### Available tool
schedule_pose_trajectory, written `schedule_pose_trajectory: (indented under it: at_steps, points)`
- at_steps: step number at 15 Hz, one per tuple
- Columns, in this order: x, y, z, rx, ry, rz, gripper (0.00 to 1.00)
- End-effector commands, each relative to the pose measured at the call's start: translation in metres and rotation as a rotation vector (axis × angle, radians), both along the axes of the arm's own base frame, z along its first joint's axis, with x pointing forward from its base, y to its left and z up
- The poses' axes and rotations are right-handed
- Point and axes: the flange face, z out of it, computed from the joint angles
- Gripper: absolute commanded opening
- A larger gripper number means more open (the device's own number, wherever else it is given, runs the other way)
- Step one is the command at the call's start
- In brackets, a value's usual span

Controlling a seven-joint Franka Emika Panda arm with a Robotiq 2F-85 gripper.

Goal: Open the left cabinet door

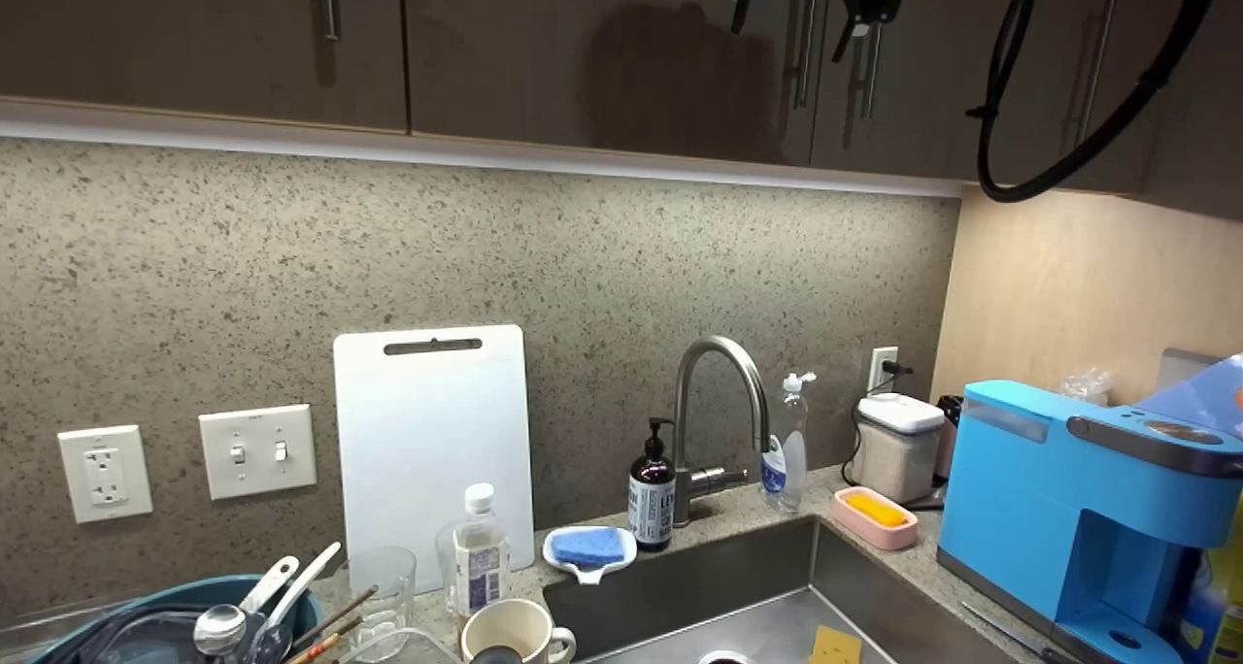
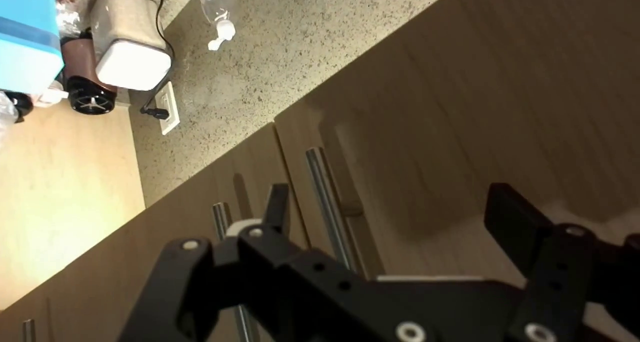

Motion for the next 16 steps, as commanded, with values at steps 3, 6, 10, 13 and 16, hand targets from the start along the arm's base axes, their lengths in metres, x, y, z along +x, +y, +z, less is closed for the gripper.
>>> schedule_pose_trajectory:
  at_steps: [3,6,10,13,16]
  points:
    - [0.006,0.004,0.002,-0.008,-0.011,0.001,1.00]
    - [0.009,-0.017,0.019,-0.044,-0.048,-0.044,1.00]
    - [0.019,-0.053,0.047,-0.038,-0.112,-0.127,1.00]
    - [0.015,-0.046,0.042,-0.030,-0.082,-0.088,1.00]
    - [0.014,-0.045,0.042,-0.030,-0.081,-0.086,1.00]
